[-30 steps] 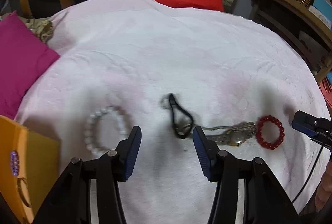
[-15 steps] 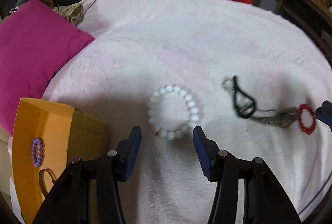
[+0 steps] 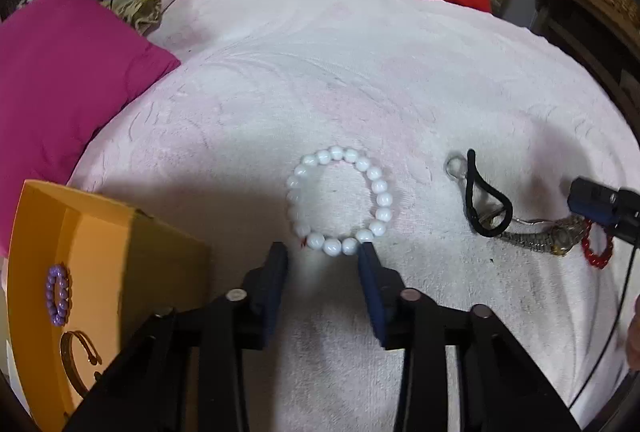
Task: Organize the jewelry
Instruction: 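Grasp the white bead bracelet with the left tool while the right tool grasps the silver watch, then lift the white bead bracelet with the left tool while the right tool lifts the silver watch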
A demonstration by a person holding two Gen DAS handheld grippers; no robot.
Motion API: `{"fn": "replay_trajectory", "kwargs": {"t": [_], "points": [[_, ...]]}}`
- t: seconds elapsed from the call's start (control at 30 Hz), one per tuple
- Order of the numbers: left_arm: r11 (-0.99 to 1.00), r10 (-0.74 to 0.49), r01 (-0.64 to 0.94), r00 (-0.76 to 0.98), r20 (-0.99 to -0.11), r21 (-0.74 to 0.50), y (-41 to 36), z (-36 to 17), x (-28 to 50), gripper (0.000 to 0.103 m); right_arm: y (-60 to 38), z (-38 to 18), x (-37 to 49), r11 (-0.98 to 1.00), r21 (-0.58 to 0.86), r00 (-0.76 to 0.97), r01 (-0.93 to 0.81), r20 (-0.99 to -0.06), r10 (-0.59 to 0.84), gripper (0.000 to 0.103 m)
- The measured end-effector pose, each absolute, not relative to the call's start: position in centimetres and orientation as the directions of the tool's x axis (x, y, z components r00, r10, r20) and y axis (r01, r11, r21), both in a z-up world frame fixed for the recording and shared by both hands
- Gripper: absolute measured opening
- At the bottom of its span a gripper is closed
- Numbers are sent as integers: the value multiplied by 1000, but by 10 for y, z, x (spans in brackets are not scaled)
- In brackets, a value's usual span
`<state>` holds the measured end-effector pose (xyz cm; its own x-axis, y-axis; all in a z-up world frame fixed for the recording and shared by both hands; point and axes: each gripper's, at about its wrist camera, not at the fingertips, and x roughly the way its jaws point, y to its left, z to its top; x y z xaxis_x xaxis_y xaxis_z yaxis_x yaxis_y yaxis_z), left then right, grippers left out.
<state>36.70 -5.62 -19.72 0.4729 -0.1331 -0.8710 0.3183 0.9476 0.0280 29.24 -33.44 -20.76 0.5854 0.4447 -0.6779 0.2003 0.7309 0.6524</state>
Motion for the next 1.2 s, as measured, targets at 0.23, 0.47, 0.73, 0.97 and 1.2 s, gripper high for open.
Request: {"fn": "replay_trajectory", "kwargs": {"t": [0.23, 0.47, 0.73, 0.97, 1.2], "points": [[954, -174, 300, 488, -855, -22, -50, -186, 370, 36, -308, -200, 286, 826, 561, 471, 49, -742, 476, 42], [949, -174, 314, 508, -844, -7, -73, -195, 374, 46, -275, -197, 271, 926, 368, 485, -79, -798, 359, 42], [932, -156, 361, 505, -849, 44, -90, -207, 376, 46, -260, -194, 264, 956, 260, 516, -138, -805, 294, 17], [922, -177, 387, 452, -875, 13, -84, -203, 365, 21, -263, -182, 243, 895, 402, 442, -193, -779, 445, 17], [895, -231, 444, 385, -894, -41, -75, -197, 336, 20, -263, -192, 213, 876, 442, 340, -193, -807, 482, 17]]}}
